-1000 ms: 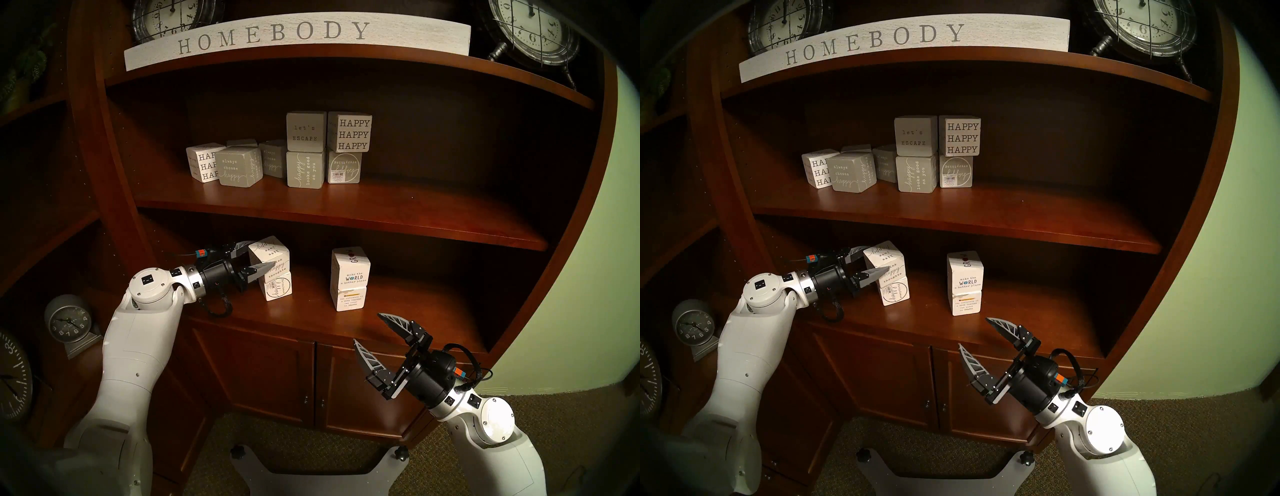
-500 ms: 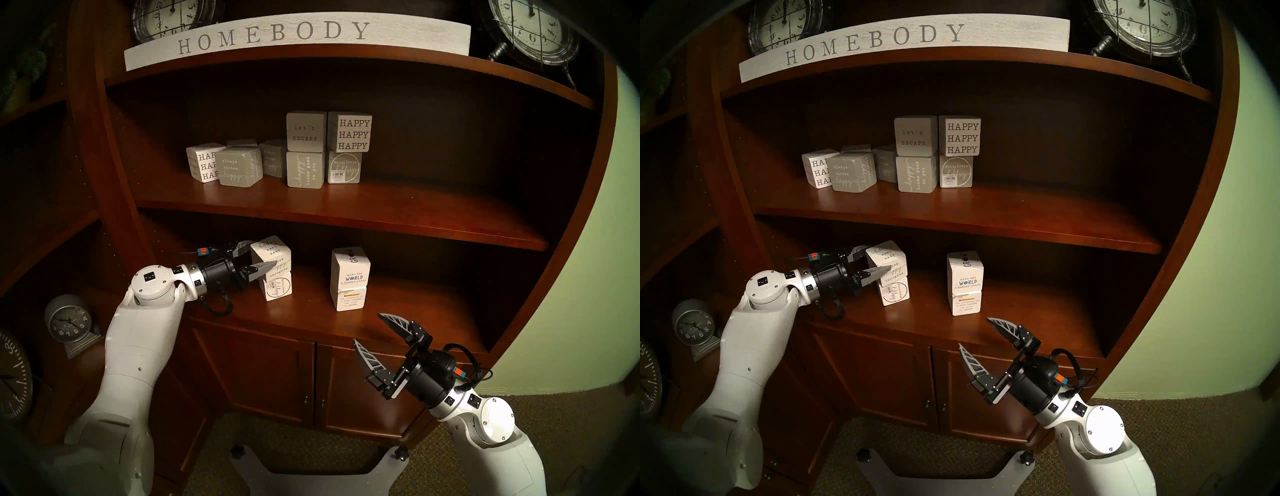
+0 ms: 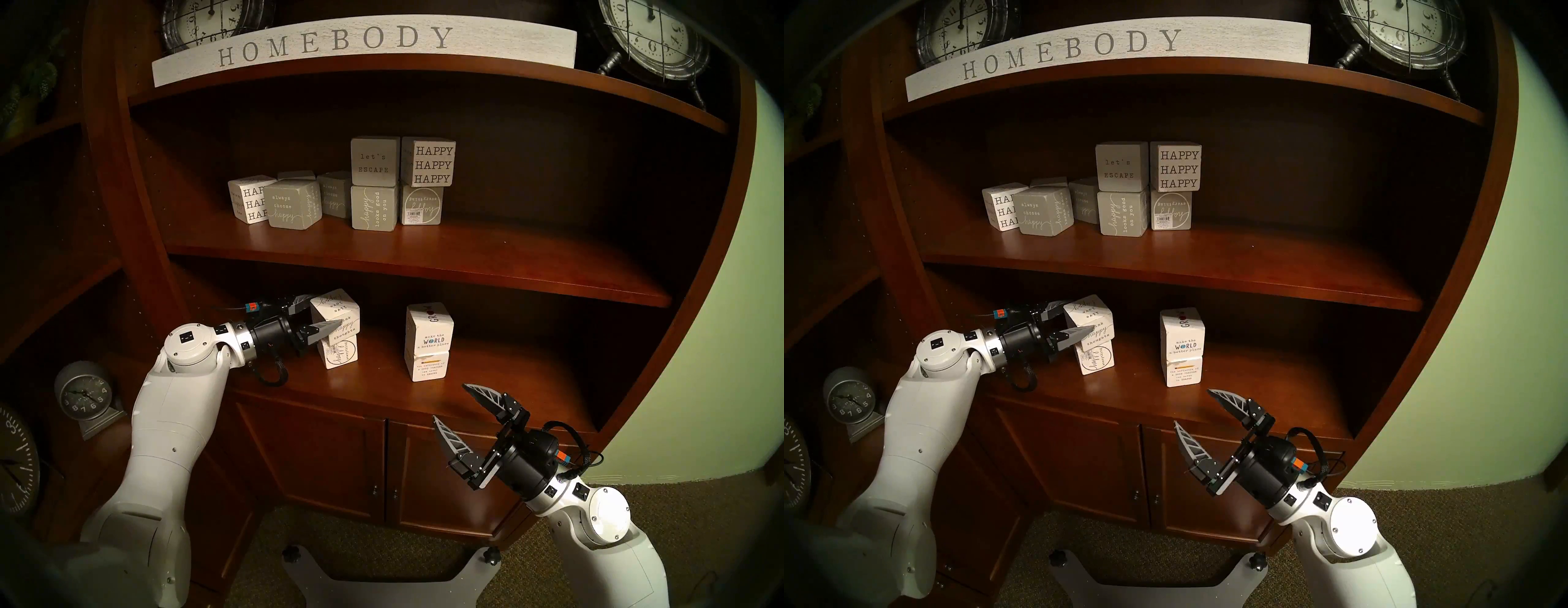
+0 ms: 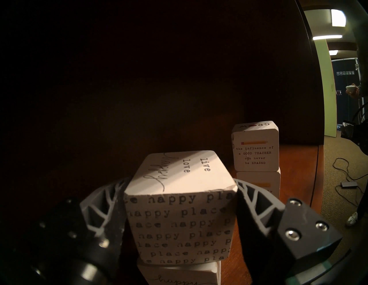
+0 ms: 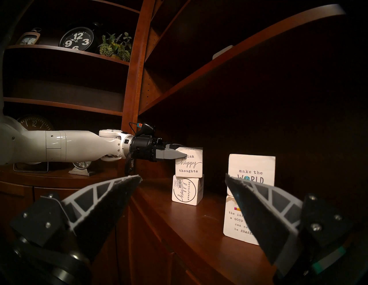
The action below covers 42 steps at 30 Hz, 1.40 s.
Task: Stack four cubes vertically into two groups
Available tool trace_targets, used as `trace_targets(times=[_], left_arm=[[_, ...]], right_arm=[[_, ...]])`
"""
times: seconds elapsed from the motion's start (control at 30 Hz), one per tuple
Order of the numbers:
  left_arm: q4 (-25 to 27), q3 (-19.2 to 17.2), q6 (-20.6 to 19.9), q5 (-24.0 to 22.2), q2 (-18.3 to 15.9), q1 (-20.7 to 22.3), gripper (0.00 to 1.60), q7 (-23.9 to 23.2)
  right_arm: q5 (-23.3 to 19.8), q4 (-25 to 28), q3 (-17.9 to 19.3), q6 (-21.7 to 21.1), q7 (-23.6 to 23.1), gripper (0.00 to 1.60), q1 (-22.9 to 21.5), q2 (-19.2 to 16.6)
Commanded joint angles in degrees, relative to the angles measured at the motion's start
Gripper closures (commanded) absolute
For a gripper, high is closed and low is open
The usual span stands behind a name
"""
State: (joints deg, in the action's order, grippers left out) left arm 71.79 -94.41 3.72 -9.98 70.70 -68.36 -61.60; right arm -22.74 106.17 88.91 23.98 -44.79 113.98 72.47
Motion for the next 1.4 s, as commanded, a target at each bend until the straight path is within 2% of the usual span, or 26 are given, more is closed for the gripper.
trace_targets(times=[0.0, 0.07, 0.2, 0.3, 0.33, 0.5, 0.53, 0.57, 1.03, 1.17, 1.37], left_arm=[[0.6, -0.4, -0.1, -0.4, -0.3, 1.6, 1.45, -0.1], [0.5, -0.4, -0.1, -0.4, -0.3, 1.7, 1.31, -0.2], [0.2, -0.5, -0.1, -0.5, -0.4, 1.9, 1.15, -0.4], [0.2, -0.5, 0.0, -0.5, -0.4, 1.9, 1.10, -0.6], [0.2, -0.5, 0.1, -0.6, -0.4, 1.9, 1.01, -0.8], [0.5, -0.7, 0.0, -0.7, -0.4, 1.6, 0.85, -1.0], [0.5, -0.7, -0.1, -0.7, -0.4, 1.6, 0.71, -1.1], [0.5, -0.7, -0.1, -0.7, -0.4, 1.5, 0.67, -1.2], [-0.4, -0.7, 0.2, -0.6, 0.0, 2.0, 0.33, -1.8], [-1.1, -0.7, 0.3, -0.4, 0.2, 2.4, 0.00, -1.9], [-1.7, -0.6, 0.5, -0.2, 0.2, 2.8, 0.00, -2.0]], right_arm=[[-0.1, 1.0, 0.0, -0.1, 0.1, 0.00, -0.2, 0.1], [-0.1, 1.0, 0.0, -0.1, 0.1, 0.00, -0.2, 0.1], [-0.1, 1.0, 0.0, -0.2, 0.1, 0.00, -0.2, 0.2], [-0.1, 1.0, 0.0, -0.2, 0.1, 0.00, -0.2, 0.2], [-0.1, 1.0, 0.0, -0.2, 0.1, 0.00, -0.2, 0.2], [-0.1, 1.0, 0.1, -0.2, 0.0, 0.00, -0.2, 0.2], [-0.1, 1.0, 0.1, -0.2, 0.0, 0.00, -0.2, 0.2], [-0.1, 1.0, 0.1, -0.2, 0.0, 0.00, -0.2, 0.2], [0.0, 1.0, 0.1, -0.2, -0.1, 0.00, -0.2, 0.3], [0.0, 1.0, 0.1, -0.2, -0.1, 0.00, -0.2, 0.3], [0.0, 1.0, 0.2, -0.2, -0.1, 0.00, -0.2, 0.4]])
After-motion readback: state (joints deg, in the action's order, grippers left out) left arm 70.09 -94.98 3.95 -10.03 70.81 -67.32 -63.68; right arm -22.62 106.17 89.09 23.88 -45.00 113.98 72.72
